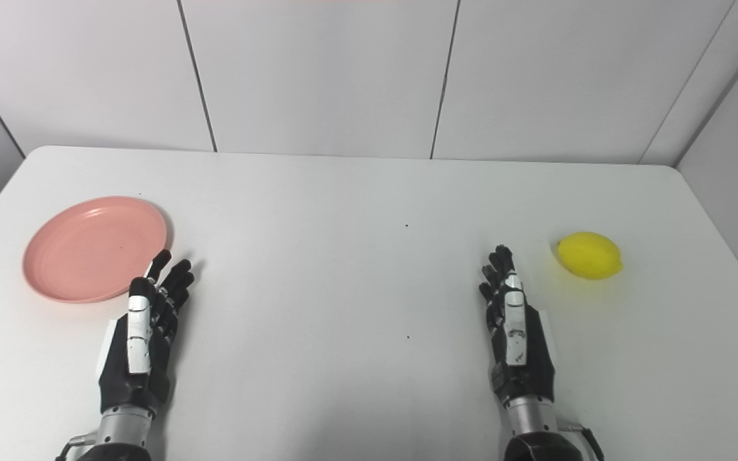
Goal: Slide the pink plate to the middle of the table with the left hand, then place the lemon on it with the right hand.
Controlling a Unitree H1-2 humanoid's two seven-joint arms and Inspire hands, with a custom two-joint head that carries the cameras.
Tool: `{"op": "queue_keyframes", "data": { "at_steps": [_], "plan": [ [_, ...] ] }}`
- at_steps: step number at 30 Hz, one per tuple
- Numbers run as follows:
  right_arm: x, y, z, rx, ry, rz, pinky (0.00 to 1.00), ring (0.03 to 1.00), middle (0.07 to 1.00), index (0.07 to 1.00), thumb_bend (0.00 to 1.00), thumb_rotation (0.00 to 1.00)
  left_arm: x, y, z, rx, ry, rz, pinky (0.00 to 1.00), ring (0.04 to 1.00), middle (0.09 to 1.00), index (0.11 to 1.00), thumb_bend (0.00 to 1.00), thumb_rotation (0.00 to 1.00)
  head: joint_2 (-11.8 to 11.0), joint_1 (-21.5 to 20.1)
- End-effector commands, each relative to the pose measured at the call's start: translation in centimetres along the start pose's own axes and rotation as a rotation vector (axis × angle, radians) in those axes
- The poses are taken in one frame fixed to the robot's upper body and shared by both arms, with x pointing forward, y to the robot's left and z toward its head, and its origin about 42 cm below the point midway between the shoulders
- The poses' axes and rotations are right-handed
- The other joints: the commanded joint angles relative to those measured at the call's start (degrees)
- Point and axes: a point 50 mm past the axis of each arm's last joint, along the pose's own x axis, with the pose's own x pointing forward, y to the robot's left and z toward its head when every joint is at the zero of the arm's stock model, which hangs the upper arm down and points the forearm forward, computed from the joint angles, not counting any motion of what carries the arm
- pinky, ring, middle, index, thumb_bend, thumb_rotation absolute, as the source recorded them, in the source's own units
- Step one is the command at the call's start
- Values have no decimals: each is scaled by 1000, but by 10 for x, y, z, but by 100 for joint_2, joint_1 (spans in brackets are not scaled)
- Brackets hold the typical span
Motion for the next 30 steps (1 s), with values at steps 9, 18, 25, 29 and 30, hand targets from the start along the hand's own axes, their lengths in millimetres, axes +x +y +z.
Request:
{"op": "queue_keyframes", "data": {
  "at_steps": [9,18,25,29,30],
  "plan": [
    [-1,-13,-12,28,35,16,1000,993,991,977,765,1000,-7,-4,-16,28,32,-12,967,906,896,918,599,1000,-376,664],
    [1,-28,-20,18,33,23,1000,992,997,997,783,1000,-6,-16,-31,38,35,-10,976,908,886,904,631,994,-691,1055],
    [0,-32,-21,39,39,26,1000,1000,1000,1000,756,1000,-7,-19,-36,43,41,-15,979,908,883,902,611,1000,-881,1352],
    [0,-35,-23,39,39,26,1000,1000,1000,1000,738,1000,-7,-23,-40,42,47,-10,967,902,879,895,611,995,-1004,1479],
    [0,-36,-24,37,40,25,1000,1000,1000,1000,733,1000,-7,-24,-42,44,48,-9,962,899,877,893,609,994,-1076,1514]
  ]
}}
